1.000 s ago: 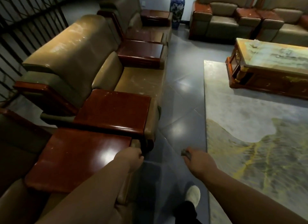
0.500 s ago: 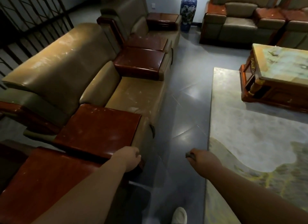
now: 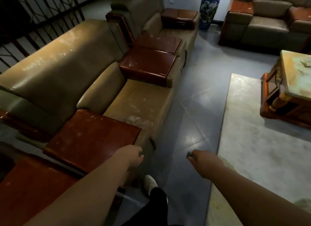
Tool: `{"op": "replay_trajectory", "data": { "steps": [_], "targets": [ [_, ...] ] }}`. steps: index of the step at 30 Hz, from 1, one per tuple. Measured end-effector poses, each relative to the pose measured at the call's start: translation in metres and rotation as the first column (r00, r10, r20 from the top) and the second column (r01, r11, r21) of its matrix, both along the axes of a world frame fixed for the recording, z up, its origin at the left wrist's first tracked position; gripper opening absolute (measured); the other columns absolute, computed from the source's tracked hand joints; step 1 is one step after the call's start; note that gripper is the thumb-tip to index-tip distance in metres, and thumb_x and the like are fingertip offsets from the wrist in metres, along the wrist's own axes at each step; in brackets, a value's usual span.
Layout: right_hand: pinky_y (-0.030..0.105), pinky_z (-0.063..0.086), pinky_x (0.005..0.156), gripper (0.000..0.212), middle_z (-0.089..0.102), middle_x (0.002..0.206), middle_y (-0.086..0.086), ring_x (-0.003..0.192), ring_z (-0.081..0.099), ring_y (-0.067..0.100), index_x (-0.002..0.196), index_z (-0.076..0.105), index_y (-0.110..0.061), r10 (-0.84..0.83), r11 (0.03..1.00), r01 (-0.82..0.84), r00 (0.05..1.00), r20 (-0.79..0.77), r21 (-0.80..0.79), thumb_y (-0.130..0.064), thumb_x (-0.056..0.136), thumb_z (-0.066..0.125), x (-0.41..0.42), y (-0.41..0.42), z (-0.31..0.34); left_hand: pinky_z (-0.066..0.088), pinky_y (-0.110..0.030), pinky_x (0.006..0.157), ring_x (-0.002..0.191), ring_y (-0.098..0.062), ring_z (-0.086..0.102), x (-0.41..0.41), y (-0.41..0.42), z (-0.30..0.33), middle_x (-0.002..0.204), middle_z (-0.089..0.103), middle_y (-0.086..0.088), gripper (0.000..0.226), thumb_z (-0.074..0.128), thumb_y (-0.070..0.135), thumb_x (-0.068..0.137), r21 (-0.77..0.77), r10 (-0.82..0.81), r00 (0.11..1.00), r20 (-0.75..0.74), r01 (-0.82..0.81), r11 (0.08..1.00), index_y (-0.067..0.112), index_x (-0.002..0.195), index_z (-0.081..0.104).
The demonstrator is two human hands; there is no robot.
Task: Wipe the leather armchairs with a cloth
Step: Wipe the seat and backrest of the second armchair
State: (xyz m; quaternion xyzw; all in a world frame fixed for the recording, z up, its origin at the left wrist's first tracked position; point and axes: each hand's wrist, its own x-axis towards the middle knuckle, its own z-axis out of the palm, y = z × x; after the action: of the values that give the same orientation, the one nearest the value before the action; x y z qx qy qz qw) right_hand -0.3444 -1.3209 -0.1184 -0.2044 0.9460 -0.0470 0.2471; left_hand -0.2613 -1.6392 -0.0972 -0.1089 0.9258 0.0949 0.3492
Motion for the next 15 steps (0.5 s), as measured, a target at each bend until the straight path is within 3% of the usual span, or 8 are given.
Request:
{"op": "replay_trajectory", "data": {
  "steps": [9, 15],
  "targets": [
    [0.035, 0.055, 0.084, 0.041, 0.071, 0.108, -0.002, 0.095, 0.067, 0.019, 0.119, 0.062, -0.033, 0.032, 0.999, -0.034, 0.999, 0.032, 0.042, -0.064, 0.103, 0.04, -0.118, -0.055, 0.005, 0.051, -0.04, 0.1, 0.117, -0.026, 0.062, -0.122, -0.061, -0.012, 0.131, 0.066, -0.005, 0.038, 0.047, 0.047, 0.104, 0.049, 0.022, 1.0, 0.001, -0.022, 0.999, 0.022, 0.126, 0.065],
    [0.038, 0.055, 0.083, 0.046, 0.064, 0.094, -0.003, 0.087, 0.063, 0.019, 0.118, 0.062, -0.028, 0.0, 1.0, 0.0, 0.999, 0.04, 0.014, -0.063, 0.105, 0.034, -0.215, -0.122, 0.007, 0.045, -0.039, 0.112, 0.138, -0.028, 0.053, -0.216, -0.112, 0.006, 0.155, 0.053, -0.009, 0.05, 0.043, 0.041, 0.111, 0.098, 0.101, 0.995, -0.023, -0.098, 0.99, 0.018, 0.156, 0.047]
  ]
}}
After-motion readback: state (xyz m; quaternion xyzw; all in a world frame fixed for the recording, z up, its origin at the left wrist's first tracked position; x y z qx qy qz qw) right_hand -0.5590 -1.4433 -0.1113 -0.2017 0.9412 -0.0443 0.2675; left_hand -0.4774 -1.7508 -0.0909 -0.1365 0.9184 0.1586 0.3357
